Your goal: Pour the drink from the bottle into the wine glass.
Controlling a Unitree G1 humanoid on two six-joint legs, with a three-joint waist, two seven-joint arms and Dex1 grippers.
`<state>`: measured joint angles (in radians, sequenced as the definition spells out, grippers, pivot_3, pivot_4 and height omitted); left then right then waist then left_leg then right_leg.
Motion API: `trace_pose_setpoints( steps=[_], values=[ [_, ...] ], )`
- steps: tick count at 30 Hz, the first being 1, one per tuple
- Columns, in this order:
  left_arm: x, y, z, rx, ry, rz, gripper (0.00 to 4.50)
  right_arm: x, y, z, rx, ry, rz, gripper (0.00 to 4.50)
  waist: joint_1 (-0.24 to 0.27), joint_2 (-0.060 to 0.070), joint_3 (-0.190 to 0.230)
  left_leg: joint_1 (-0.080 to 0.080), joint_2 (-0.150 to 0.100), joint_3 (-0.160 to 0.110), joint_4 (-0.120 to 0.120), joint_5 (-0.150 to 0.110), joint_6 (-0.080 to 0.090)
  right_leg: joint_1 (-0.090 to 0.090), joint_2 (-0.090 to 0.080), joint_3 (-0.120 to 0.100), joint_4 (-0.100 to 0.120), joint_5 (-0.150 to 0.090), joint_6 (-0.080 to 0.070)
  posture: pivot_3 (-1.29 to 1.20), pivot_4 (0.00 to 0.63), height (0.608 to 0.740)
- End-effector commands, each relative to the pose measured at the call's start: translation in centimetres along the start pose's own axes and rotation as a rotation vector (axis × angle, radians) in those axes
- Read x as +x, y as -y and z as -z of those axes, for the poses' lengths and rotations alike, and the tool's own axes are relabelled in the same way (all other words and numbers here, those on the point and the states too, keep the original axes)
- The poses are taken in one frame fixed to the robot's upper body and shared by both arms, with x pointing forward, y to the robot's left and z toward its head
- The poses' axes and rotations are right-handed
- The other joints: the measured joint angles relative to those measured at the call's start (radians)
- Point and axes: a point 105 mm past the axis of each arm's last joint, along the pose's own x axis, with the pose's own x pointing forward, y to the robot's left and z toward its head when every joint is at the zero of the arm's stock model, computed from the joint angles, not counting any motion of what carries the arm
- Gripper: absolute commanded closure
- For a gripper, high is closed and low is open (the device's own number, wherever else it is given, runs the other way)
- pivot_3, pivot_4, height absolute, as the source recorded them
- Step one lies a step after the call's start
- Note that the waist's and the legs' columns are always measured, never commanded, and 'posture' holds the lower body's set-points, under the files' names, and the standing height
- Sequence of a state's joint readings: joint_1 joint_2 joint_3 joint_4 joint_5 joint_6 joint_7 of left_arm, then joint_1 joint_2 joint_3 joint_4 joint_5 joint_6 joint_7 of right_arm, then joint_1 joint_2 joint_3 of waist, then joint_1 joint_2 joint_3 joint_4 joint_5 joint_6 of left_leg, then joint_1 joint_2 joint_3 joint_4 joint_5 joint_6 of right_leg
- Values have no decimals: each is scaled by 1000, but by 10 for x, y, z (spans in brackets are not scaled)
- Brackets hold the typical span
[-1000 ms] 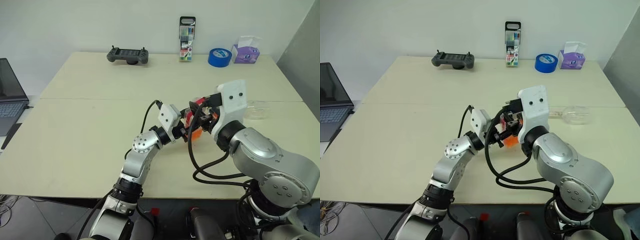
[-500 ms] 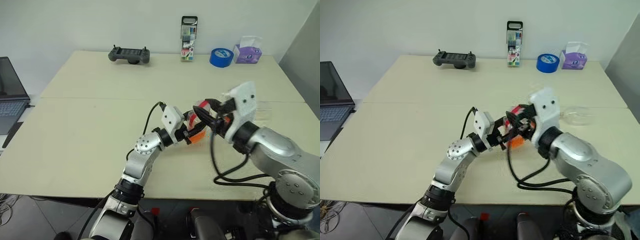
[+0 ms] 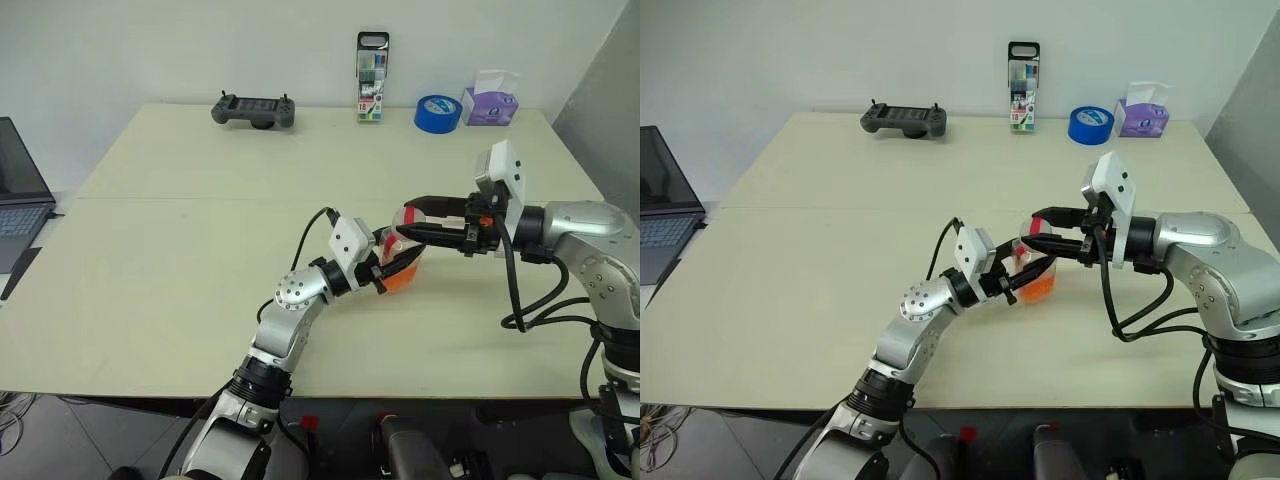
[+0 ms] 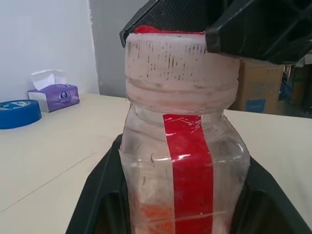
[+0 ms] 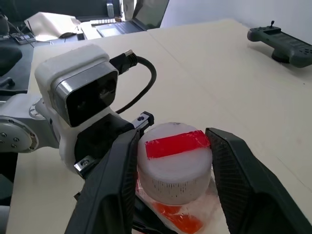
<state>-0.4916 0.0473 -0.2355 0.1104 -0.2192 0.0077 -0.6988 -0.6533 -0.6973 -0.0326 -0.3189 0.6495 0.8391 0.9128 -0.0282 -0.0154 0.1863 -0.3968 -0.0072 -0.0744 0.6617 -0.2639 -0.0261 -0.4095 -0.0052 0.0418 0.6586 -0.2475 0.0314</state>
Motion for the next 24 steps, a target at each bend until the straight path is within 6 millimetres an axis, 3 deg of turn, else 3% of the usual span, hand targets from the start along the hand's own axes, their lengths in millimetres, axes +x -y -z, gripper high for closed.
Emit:
trace_pose_setpoints(
  steps=[1,3,4,10,15,24],
  values=[
    [8,-3,-30,66,102,-13,2705,7,-19,-13,-53,46,-53,949,1,0,0,0,-1,0,0,0,0,0,-1,0,0,0,0,0,150,740],
    [8,-2,-30,63,102,-14,2706,7,-15,-14,-76,51,27,190,3,0,0,-1,-1,-1,1,0,0,0,-2,0,0,0,0,0,150,740],
    [9,-2,-30,62,102,-14,2706,7,-12,-14,-78,57,76,145,3,0,0,-1,-2,-1,1,0,0,0,-2,0,0,0,0,0,150,740],
    [10,-5,-29,62,101,-11,2707,9,1,0,-63,35,409,145,4,0,0,-1,-1,-3,0,0,0,0,-2,-1,0,0,0,0,150,740],
    [9,-6,-28,64,98,-7,2707,7,-3,-2,-23,90,590,145,3,0,0,-1,-1,-3,0,0,-1,-1,-2,0,2,0,1,0,150,740],
    [10,-6,-27,58,97,-9,2707,12,-24,-20,18,171,685,145,2,0,0,-1,-1,-3,1,0,-1,-1,-1,0,2,-1,1,0,150,740]
  ],
)
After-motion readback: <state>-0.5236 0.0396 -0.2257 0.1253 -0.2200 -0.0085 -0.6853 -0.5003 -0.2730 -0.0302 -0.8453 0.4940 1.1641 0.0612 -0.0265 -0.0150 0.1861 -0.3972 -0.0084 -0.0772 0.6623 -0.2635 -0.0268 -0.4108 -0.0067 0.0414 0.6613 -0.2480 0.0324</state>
